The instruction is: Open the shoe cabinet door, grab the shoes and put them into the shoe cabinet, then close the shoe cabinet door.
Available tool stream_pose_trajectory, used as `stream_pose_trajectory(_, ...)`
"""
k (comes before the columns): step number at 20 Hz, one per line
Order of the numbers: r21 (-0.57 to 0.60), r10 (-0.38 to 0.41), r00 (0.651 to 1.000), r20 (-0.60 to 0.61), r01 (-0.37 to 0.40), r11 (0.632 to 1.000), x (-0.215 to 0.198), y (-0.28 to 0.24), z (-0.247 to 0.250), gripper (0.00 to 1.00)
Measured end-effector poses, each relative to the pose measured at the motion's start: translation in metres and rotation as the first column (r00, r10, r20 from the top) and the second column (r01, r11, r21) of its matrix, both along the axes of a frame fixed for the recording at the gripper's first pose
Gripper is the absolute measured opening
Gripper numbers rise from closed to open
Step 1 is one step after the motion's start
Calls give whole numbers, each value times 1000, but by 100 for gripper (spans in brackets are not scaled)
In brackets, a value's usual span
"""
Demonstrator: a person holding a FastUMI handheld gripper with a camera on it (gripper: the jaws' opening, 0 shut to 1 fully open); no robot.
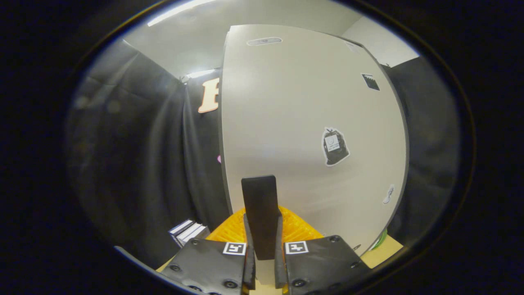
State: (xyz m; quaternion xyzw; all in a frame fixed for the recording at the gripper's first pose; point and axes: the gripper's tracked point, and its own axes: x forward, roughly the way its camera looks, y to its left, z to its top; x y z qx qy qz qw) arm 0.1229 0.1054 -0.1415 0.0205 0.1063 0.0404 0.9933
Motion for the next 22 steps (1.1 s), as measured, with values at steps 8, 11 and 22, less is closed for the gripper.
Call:
stream_pose_trajectory(8,31,166,986,-25,-166,986,-62,-27,17,20)
stream_pose_trajectory(11,41,202,979,-31,-200,979,-84,-47,24,20)
stream_pose_trajectory(22,20,119,993,-23,-119,993,-153,-140,47,20)
